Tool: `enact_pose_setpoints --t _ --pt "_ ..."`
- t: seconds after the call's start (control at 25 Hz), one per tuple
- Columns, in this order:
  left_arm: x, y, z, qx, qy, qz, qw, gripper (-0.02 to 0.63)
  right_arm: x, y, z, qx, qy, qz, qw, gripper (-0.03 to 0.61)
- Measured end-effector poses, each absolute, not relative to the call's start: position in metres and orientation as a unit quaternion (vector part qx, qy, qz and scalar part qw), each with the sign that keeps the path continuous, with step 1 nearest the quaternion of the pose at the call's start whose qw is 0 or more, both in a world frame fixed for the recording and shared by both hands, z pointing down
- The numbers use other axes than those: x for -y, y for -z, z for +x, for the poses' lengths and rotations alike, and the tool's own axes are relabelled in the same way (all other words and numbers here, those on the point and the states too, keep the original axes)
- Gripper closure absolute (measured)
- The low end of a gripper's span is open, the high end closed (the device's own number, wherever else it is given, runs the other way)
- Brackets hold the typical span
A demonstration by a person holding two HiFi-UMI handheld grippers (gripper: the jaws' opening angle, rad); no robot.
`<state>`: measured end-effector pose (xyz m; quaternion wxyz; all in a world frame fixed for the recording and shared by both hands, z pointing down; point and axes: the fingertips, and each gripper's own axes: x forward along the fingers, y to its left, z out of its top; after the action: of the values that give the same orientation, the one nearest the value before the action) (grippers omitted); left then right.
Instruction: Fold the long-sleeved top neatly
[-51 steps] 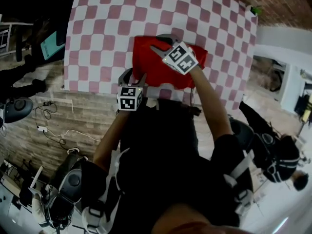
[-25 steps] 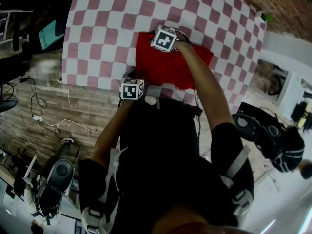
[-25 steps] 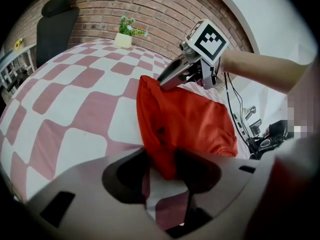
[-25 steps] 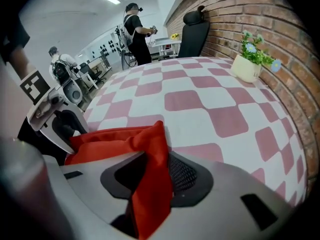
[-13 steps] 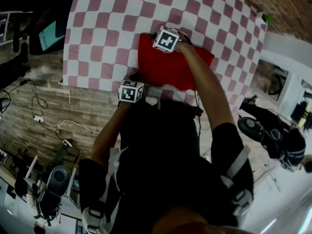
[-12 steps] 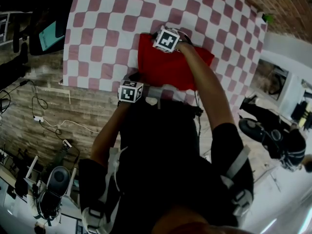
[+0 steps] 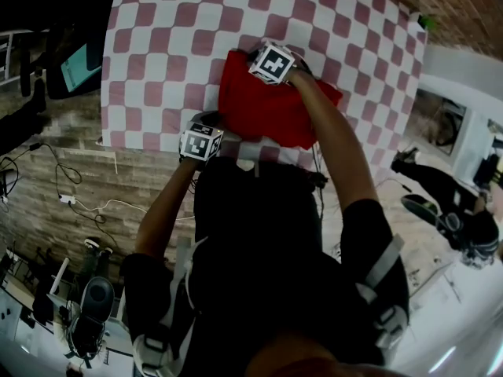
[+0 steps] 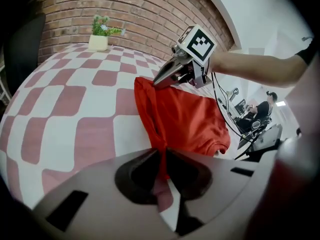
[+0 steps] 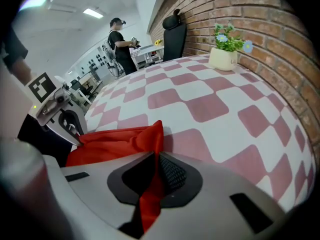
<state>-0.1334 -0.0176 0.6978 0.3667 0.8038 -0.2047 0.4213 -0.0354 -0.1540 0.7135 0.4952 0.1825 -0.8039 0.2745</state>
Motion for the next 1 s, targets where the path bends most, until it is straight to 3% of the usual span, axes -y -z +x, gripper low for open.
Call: enact_pose_setpoints --t 0.32,0.56,1.0 --pt "0.063 -0.709 -0.129 0.158 -0.459 0.824 0.292 0.571 0.180 -0.718 0.021 0.785 -0.269 0.271 0.488 0.552" --pt "0.099 -0.711 -0.106 0.088 -0.491 0.846 0.190 0.571 0.181 -0.714 0.064 0.774 -0.296 0.315 0.463 0.552" --pt "0.168 -0.713 -0.022 0.006 -0.521 0.850 0.078 0.571 0.166 -0.712 0.162 0.728 -0.357 0.425 0.403 0.552"
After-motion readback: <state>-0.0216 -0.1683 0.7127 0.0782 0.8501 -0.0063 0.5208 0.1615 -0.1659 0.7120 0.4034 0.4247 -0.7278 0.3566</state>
